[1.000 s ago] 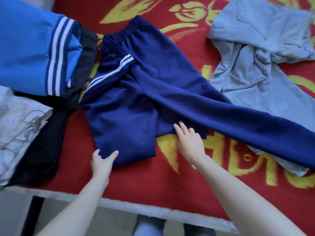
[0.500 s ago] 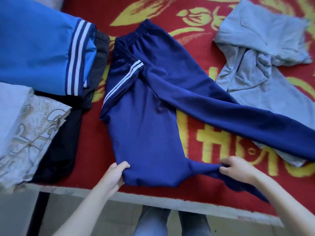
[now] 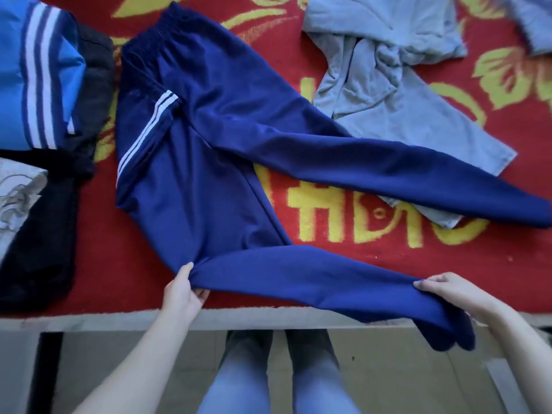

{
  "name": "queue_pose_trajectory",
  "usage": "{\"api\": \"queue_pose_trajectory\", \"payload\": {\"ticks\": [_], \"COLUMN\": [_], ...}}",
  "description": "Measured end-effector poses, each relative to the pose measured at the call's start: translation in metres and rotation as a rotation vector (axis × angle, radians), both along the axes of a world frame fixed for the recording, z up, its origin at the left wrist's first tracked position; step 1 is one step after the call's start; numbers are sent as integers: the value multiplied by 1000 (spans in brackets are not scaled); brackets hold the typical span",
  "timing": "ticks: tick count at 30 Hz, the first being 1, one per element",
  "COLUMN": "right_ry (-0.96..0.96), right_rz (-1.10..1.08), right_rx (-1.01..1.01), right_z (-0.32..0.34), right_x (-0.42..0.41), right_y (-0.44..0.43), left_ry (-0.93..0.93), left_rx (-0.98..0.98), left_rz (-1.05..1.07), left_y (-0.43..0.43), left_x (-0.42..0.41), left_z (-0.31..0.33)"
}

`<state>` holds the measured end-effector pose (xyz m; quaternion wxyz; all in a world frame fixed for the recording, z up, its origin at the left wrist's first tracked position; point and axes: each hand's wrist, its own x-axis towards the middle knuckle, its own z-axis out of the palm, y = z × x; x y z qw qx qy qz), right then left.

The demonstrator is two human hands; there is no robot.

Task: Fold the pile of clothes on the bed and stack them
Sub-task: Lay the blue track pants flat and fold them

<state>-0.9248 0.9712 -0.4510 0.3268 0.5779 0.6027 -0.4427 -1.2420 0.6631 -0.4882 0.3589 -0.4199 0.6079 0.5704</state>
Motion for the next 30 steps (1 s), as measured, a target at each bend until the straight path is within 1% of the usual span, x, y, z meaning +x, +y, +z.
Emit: {"api": "queue_pose_trajectory", "payload": {"ticks": [3,5,9,12,14,15,17,19,21,23,25,27,30], "right_ry": [-28,-60,-85,-191,-254,-261,-213,-119,-19,79,173,248,315], "right_rz": [235,369,461,622,596,603,615,495,368,384,390,380,392], "right_rx": [-91,-144,-400,-518,-544,-500,-263,-45,52,111,187,275,378], "right_z": [13,19,16,-4,-19,-26,-35,-41,-38,-34,-27,-22,-16], "right_x": [9,17,28,38,42,42,37,27,7,-17,-50,-87,-150], "right_y": [17,25,18,-1,-16,-23,-34,-41,-46,-48,-47,-43,-37], "left_ry": [58,97,162,183,182,184,192,186,185,235,301,354,506], "left_rx": [-46,-69,-186,-228,-241,-251,-261,-271,-290,-397,-590,-739,-846], "left_rz": [18,-17,-95,-115,-113,-114,-122,-147,-192,-306,-488,-627,-768], "left_y": [-1,-4,-6,-5,-3,-3,-1,0,0,2,7,16,35], "left_x": [6,12,23,29,32,33,36,38,41,40,30,8,-44], "left_z": [4,4,0,-5,-11,-14,-19,-24,-27,-25,-21,-12,-4]}}
